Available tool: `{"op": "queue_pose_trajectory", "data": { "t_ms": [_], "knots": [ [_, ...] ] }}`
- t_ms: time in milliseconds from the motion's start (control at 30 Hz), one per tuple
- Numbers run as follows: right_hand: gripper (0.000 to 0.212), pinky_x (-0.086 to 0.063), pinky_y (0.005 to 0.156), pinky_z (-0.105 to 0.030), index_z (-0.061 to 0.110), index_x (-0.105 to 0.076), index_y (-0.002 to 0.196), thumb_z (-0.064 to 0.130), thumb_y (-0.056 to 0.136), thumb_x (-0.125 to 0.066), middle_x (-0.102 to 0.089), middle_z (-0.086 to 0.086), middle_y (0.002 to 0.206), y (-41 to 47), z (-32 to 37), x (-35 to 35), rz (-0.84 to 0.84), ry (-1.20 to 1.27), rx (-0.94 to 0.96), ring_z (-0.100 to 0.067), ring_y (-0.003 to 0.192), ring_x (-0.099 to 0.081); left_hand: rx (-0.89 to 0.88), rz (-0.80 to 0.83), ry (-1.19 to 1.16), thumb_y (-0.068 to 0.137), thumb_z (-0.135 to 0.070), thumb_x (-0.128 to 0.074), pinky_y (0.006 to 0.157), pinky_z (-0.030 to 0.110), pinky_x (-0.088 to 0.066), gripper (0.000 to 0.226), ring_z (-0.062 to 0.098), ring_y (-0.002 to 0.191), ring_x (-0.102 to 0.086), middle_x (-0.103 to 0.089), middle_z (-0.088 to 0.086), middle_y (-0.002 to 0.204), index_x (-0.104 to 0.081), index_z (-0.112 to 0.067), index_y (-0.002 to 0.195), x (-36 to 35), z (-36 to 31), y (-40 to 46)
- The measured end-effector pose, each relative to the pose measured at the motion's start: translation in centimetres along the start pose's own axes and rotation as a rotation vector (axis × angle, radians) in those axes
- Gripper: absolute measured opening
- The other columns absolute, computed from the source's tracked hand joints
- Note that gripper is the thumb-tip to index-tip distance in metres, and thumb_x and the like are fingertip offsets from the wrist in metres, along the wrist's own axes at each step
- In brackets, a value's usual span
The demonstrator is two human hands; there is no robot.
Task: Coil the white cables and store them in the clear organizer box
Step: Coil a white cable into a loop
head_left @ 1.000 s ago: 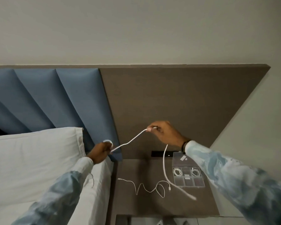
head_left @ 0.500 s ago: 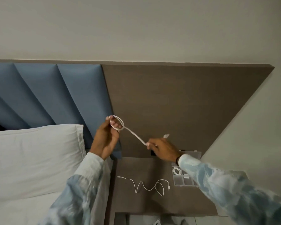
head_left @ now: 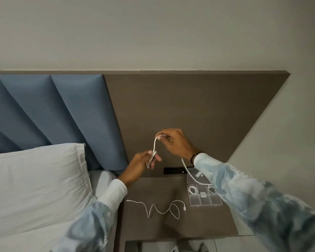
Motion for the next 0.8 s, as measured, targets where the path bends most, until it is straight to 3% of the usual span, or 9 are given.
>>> {"op": "queue_pose_trajectory", "data": {
  "t_ms": [100, 167, 233, 300, 367, 433, 500, 633, 800],
  "knots": [
    [0.026, -0.055, 0.069, -0.037, 0.015, -0.076, 0.101, 0.034, 0.101, -0.057, -0.075, 0.002, 0.083, -1.4, -1.4, -0.6, 0.015, -0.019, -0.049, -0.01, 0.073, -0.068, 0.014, 0.011, -0.541, 0.108, -0.023, -0.035, 0.058, 0.023, -0.04, 0.042, 0.012, 0.055, -0.043, -0.044, -0.001, 0.061, -0.067, -0.008, 0.085, 0.1, -2.6, 0.5],
    [0.027, -0.048, 0.063, -0.02, 0.015, -0.074, 0.105, 0.03, 0.104, -0.052, -0.066, 0.015, 0.072, -3.3, -1.3, -2.4, 0.101, -0.021, -0.039, 0.003, 0.062, -0.061, -0.038, -0.074, -0.801, 0.107, -0.024, -0.036, 0.06, 0.023, -0.04, 0.039, 0.01, 0.054, -0.044, -0.045, -0.004, 0.06, -0.063, -0.012, 0.082, 1.4, -4.0, 1.6],
    [0.028, -0.047, 0.071, -0.008, 0.018, -0.067, 0.121, 0.029, 0.106, -0.047, -0.069, 0.016, 0.087, -5.4, -0.3, -4.5, 0.216, -0.06, -0.007, 0.005, 0.074, -0.063, -0.096, -0.214, -0.898, 0.109, -0.023, -0.035, 0.066, 0.024, -0.04, 0.038, 0.01, 0.056, -0.048, -0.049, -0.004, 0.062, -0.061, -0.013, 0.084, 2.8, -4.3, 2.9],
    [0.029, -0.056, 0.082, -0.03, 0.022, -0.058, 0.127, 0.034, 0.107, -0.041, -0.074, -0.001, 0.105, -6.5, 1.1, -5.9, 0.333, -0.086, 0.025, -0.014, 0.09, -0.069, -0.145, -0.386, -0.666, 0.109, -0.021, -0.036, 0.07, 0.025, -0.043, 0.037, 0.01, 0.06, -0.053, -0.053, -0.003, 0.065, -0.064, -0.011, 0.087, 3.6, -3.7, 3.4],
    [0.024, -0.057, 0.076, -0.043, 0.021, -0.055, 0.117, 0.033, 0.106, -0.037, -0.071, -0.009, 0.1, -6.0, 2.5, -6.0, 0.371, -0.087, 0.044, -0.026, 0.085, -0.067, -0.209, -0.496, -0.234, 0.109, -0.022, -0.039, 0.072, 0.021, -0.047, 0.036, 0.007, 0.065, -0.057, -0.058, -0.002, 0.07, -0.068, -0.012, 0.091, 3.7, -2.8, 3.2],
    [0.019, -0.055, 0.07, -0.048, 0.019, -0.056, 0.107, 0.028, 0.105, -0.04, -0.069, -0.011, 0.092, -4.3, 3.8, -4.8, 0.313, -0.116, 0.065, -0.03, 0.078, -0.065, -0.285, -0.423, 0.091, 0.109, -0.023, -0.041, 0.07, 0.02, -0.046, 0.034, 0.004, 0.068, -0.056, -0.059, -0.005, 0.073, -0.067, -0.016, 0.089, 2.9, -2.0, 3.0],
    [0.013, -0.055, 0.067, -0.046, 0.021, -0.06, 0.099, 0.028, 0.1, -0.049, -0.07, -0.005, 0.086, -2.3, 4.6, -2.6, 0.217, -0.146, 0.102, -0.026, 0.075, -0.065, -0.289, -0.316, 0.23, 0.108, -0.026, -0.041, 0.067, 0.024, -0.044, 0.035, 0.003, 0.068, -0.053, -0.057, -0.011, 0.071, -0.062, -0.018, 0.08, 2.1, -1.5, 2.8],
    [0.019, -0.058, 0.061, -0.032, 0.023, -0.072, 0.084, 0.036, 0.076, -0.083, -0.07, 0.008, 0.068, 0.7, 3.7, 2.6, 0.034, -0.138, 0.046, -0.01, 0.064, -0.065, -0.085, -0.156, 0.182, 0.11, -0.031, -0.038, 0.063, 0.018, -0.044, 0.05, 0.005, 0.06, -0.052, -0.057, -0.006, 0.063, -0.067, -0.019, 0.072, 1.2, -1.5, 2.2],
    [0.023, -0.056, 0.074, -0.019, 0.019, -0.081, 0.103, 0.035, 0.086, -0.078, -0.08, 0.003, 0.092, 0.7, 0.4, 2.3, 0.11, 0.257, -0.24, -0.007, 0.082, -0.073, 0.058, -0.079, -0.355, 0.109, -0.042, -0.032, 0.053, 0.025, -0.032, 0.057, 0.012, 0.047, -0.035, -0.037, -0.002, 0.052, -0.049, -0.016, 0.061, 0.1, -3.4, 2.4]
  ]
}}
Point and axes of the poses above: each hand's wrist, its own y-axis towards the middle knuckle, its own x-axis out of the back of the hand, z = x × y, the point moved 4 cm from there along y, towards the middle knuckle
